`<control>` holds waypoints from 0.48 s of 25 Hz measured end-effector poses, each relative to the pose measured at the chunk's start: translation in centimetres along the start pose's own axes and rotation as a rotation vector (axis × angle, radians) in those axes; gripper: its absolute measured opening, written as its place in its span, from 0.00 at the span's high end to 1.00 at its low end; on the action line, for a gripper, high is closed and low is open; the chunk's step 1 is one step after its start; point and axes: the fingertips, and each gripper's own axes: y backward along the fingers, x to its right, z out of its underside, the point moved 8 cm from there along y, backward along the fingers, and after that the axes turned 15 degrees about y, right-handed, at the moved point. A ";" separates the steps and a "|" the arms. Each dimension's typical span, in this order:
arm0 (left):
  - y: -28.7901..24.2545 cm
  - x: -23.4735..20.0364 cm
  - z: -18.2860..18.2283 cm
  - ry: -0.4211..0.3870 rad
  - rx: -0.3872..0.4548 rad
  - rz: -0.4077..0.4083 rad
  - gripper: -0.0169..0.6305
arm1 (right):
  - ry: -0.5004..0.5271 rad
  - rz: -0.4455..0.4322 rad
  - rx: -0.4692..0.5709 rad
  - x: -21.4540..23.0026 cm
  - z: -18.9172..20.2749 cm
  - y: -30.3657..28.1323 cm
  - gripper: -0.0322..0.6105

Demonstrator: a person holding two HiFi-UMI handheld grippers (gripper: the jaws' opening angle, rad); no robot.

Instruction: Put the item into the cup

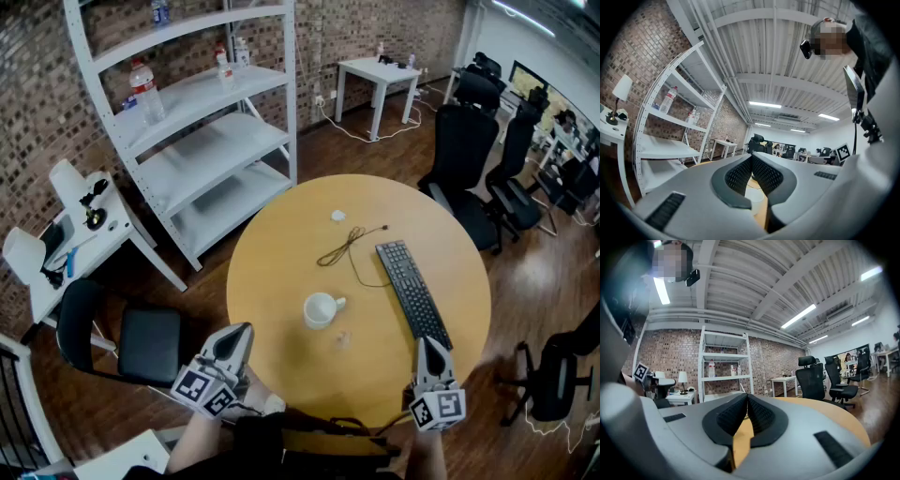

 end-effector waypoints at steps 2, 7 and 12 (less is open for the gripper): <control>-0.2 -0.6 -0.4 -0.010 -0.008 -0.006 0.97 | 0.030 -0.022 -0.038 -0.8 0.2 -1.7 0.94; -0.1 -1.8 -1.1 -0.031 -0.012 -0.041 0.97 | 0.086 -0.143 -0.195 -3.5 3.4 -6.0 0.82; 1.1 -2.4 -0.9 -0.020 -0.029 -0.092 0.97 | 0.177 -0.290 -0.425 -6.9 8.0 -9.3 0.69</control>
